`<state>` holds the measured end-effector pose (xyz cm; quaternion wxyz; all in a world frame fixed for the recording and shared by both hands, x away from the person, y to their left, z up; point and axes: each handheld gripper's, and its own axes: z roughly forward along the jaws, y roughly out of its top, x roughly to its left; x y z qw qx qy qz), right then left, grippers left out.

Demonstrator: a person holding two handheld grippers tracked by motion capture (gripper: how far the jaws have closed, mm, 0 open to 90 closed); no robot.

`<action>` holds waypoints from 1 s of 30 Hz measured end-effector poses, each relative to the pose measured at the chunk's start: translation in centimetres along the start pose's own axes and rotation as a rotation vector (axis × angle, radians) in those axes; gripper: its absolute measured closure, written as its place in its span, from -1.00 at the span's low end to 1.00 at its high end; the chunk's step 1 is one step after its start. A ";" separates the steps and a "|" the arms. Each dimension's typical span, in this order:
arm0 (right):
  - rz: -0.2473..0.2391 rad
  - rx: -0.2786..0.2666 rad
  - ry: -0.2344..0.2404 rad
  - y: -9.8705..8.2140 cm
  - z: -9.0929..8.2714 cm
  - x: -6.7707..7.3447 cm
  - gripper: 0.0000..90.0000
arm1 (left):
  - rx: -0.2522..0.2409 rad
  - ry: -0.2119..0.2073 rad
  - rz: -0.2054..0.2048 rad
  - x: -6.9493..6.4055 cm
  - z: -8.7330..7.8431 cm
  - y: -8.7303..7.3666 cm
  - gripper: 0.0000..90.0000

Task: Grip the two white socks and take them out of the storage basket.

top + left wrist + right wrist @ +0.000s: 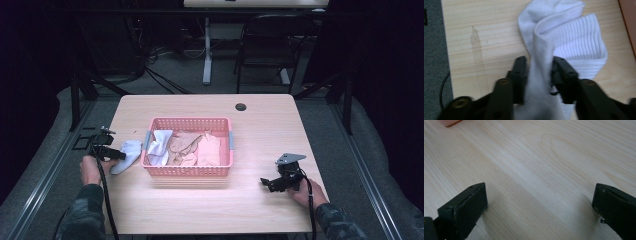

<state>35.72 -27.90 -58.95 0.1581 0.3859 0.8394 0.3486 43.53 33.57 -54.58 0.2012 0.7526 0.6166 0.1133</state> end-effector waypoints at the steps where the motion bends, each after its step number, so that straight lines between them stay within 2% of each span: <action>1: 0.000 0.000 0.000 0.0 0.0 0.0 -1.00 | -0.001 0.008 -0.001 0.0 -0.3 0.0 0.04; 3: 0.000 0.000 0.000 0.0 0.0 0.0 -1.00 | -0.028 0.021 -0.004 0.0 -0.9 -0.1 -0.15; 6: 0.000 0.000 0.000 0.0 0.0 0.0 -1.00 | -0.057 0.020 -0.011 0.1 -2.2 0.2 -0.39; 11: 0.000 0.001 0.000 0.0 0.0 0.0 -1.00 | -0.132 0.009 0.017 -0.7 -4.9 1.1 -0.61; 15: 0.000 0.000 0.000 0.0 0.0 0.0 -1.00 | -0.164 0.006 0.071 -2.4 -6.8 2.2 -0.74; 19: 0.000 0.001 0.000 0.0 0.0 0.0 -1.00 | -0.184 -0.001 0.123 -4.4 -8.0 3.3 -0.88; 22: 0.000 0.001 0.000 0.0 0.0 0.0 -1.00 | -0.185 -0.001 0.165 -6.0 -8.3 4.1 -0.95; 24: 0.000 0.001 0.000 0.0 0.0 0.0 -1.00 | -0.184 -0.016 0.181 -7.0 -8.4 4.5 -0.99; 26: 0.000 0.000 0.000 0.0 0.0 0.0 -1.00 | -0.190 -0.009 0.205 -8.0 -8.3 4.9 -1.00; 30: 0.000 0.000 0.000 0.0 0.0 0.0 -1.00 | -0.183 -0.036 0.248 -9.7 -7.7 5.6 -1.00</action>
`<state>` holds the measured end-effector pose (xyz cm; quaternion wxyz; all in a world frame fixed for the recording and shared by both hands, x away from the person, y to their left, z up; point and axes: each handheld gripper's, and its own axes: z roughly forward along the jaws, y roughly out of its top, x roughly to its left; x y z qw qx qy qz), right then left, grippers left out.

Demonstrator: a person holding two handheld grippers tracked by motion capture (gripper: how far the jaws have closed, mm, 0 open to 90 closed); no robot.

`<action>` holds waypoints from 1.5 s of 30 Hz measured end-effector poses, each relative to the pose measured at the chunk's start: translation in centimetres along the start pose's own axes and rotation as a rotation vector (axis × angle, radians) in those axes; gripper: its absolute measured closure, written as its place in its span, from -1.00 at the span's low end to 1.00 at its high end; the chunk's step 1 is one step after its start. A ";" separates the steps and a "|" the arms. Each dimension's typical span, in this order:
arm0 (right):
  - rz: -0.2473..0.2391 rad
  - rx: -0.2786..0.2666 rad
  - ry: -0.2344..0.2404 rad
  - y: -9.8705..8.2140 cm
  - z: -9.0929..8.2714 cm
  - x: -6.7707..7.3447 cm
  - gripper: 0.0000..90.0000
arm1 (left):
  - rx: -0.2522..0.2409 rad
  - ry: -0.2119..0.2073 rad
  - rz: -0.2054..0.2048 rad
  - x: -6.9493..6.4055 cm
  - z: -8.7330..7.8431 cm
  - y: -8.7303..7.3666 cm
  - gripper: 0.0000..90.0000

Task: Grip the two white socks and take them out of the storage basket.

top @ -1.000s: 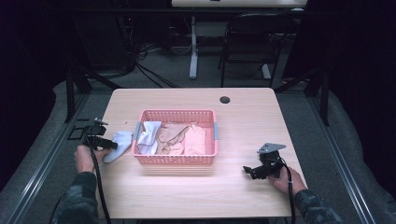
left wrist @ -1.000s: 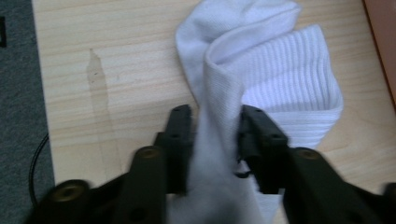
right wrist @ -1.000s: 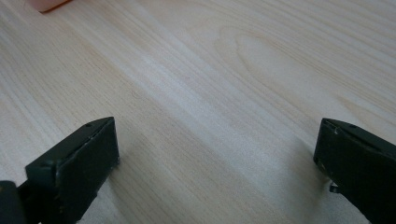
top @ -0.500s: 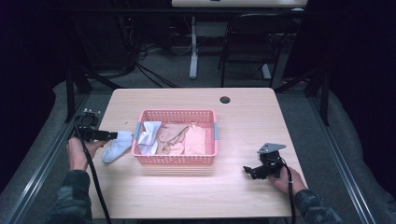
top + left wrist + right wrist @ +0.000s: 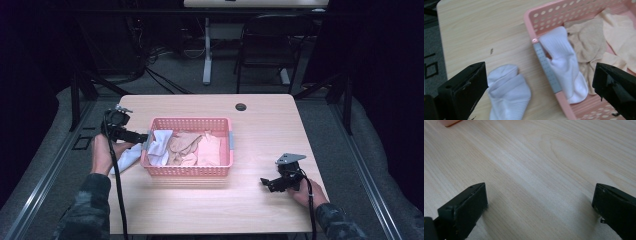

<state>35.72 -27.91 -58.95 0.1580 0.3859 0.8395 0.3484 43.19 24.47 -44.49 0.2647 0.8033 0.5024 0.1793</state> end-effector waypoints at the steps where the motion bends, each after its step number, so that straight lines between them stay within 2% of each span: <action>1: 0.001 -0.001 0.000 0.0 0.0 0.0 -1.00 | -0.003 -0.005 0.009 -0.4 0.2 0.2 -1.00; 6: 0.000 0.000 0.000 0.0 0.0 0.0 -1.00 | 0.006 -0.064 0.053 -2.0 1.5 1.0 -1.00; 13: 0.000 0.000 0.001 0.0 0.0 0.0 -1.00 | 0.029 -0.090 0.097 -3.8 3.1 1.9 -0.96; 16: 0.000 0.000 0.000 0.0 0.0 0.0 -1.00 | 0.047 -0.085 0.109 -4.2 3.8 2.0 -0.71; 18: 0.000 0.000 0.000 0.0 0.0 0.0 -1.00 | 0.069 -0.083 0.117 -4.4 4.3 2.1 -0.65; 20: 0.000 0.000 0.000 0.0 0.0 0.0 -1.00 | 0.089 -0.074 0.125 -4.7 4.8 2.0 -0.50; 26: 0.000 0.000 0.000 0.0 0.0 0.0 -1.00 | 0.148 -0.038 0.118 -4.6 6.5 1.7 -0.31; 33: 0.000 0.000 0.000 0.0 0.0 0.0 -1.00 | 0.192 -0.006 0.113 -4.5 7.6 1.7 0.03; 38: 0.000 0.000 0.001 0.0 0.0 0.0 -1.00 | 0.216 -0.017 0.129 -4.8 7.9 1.6 0.33; 40: 0.000 0.000 0.001 0.0 0.0 0.0 -1.00 | 0.222 -0.025 0.141 -4.9 8.0 1.4 0.52; 43: 0.000 0.000 0.000 0.0 0.0 0.0 -1.00 | 0.216 -0.038 0.144 -4.9 8.0 1.2 0.76; 45: 0.000 0.000 0.000 0.0 0.0 0.0 -1.00 | 0.206 -0.049 0.143 -4.8 7.7 1.1 0.84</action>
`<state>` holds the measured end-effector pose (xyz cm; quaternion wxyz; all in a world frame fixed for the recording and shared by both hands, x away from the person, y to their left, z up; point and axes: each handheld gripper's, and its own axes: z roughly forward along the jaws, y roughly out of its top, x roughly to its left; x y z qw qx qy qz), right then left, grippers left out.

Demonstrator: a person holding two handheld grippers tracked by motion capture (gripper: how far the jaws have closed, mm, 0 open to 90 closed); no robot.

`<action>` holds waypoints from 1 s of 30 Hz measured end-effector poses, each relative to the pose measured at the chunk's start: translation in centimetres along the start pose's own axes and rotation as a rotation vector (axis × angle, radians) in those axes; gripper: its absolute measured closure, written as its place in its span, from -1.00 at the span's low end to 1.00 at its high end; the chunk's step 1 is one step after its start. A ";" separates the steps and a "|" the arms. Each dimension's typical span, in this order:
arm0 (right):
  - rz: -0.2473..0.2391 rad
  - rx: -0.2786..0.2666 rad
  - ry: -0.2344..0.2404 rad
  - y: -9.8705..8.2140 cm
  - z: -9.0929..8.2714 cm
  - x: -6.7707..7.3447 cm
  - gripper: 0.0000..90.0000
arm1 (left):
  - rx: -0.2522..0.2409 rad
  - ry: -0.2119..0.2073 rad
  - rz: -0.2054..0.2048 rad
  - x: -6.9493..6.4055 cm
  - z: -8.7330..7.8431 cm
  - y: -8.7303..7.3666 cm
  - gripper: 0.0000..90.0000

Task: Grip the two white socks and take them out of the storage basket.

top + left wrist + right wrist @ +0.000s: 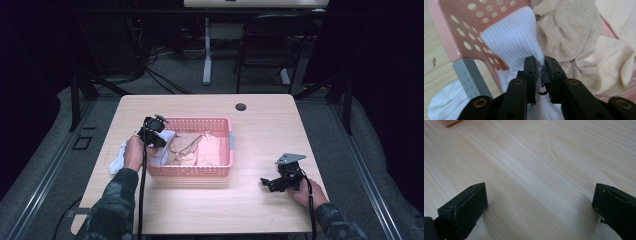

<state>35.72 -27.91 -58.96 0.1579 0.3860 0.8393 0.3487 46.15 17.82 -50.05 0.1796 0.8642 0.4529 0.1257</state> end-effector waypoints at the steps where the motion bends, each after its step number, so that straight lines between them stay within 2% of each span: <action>1: 0.000 0.000 0.000 0.0 0.0 0.0 -1.00 | -0.006 -0.005 0.001 0.0 -0.2 0.0 0.86; 10: 0.000 0.000 0.000 0.0 0.0 0.0 -1.00 | -0.066 -0.015 0.016 0.0 -2.7 0.0 0.89; 30: 0.000 0.000 0.000 0.0 0.0 0.0 -1.00 | -0.135 -0.023 0.045 -0.4 -6.6 0.7 0.91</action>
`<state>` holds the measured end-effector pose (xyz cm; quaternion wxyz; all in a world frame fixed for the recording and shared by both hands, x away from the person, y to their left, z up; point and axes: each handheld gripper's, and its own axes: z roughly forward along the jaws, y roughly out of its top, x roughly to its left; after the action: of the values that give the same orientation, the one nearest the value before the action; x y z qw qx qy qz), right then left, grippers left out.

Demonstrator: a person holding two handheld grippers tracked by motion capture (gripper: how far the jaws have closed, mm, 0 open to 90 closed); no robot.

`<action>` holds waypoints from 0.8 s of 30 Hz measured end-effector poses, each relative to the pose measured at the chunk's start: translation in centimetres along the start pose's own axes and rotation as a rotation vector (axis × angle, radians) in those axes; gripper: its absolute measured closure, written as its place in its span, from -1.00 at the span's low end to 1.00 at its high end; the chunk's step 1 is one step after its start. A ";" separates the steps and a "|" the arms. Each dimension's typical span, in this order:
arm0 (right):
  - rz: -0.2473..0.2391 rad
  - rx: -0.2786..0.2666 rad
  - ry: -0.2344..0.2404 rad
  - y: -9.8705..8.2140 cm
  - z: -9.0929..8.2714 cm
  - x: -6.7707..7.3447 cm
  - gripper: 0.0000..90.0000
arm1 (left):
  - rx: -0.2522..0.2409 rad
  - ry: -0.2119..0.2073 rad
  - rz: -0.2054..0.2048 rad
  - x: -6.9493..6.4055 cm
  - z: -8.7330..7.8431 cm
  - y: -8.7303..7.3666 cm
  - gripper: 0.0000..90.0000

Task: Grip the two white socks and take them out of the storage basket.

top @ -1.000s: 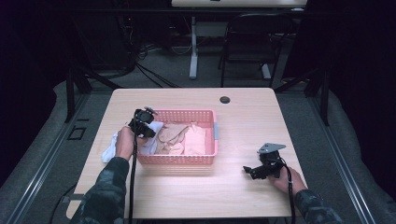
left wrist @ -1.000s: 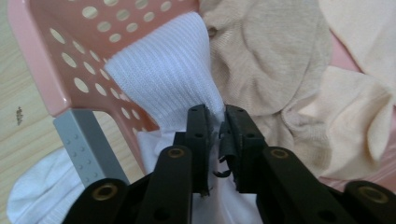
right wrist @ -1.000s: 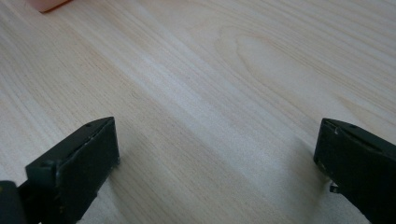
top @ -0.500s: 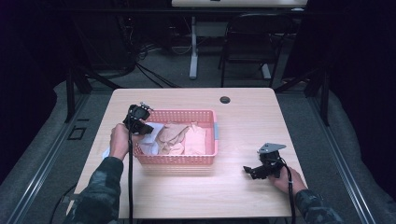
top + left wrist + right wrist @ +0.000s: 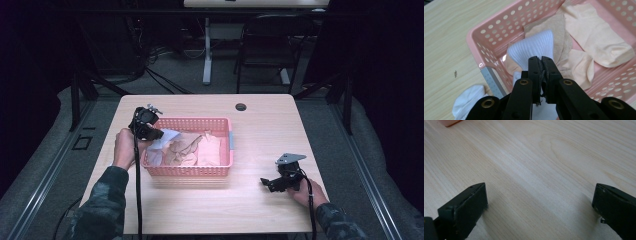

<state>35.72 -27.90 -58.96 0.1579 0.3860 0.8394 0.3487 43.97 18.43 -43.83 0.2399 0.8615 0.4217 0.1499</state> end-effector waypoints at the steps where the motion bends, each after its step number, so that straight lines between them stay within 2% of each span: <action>1: 0.000 0.000 0.000 0.0 0.0 0.0 -1.00 | -0.006 -0.001 0.000 0.0 -0.2 0.1 0.91; 24: -0.003 0.000 0.003 0.0 0.0 0.0 -1.00 | -0.067 0.006 0.036 -0.5 -4.0 2.5 0.91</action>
<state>35.77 -27.91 -58.96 0.1571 0.3843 0.8401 0.3490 43.45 17.84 -39.16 0.2645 0.8600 0.4015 0.1710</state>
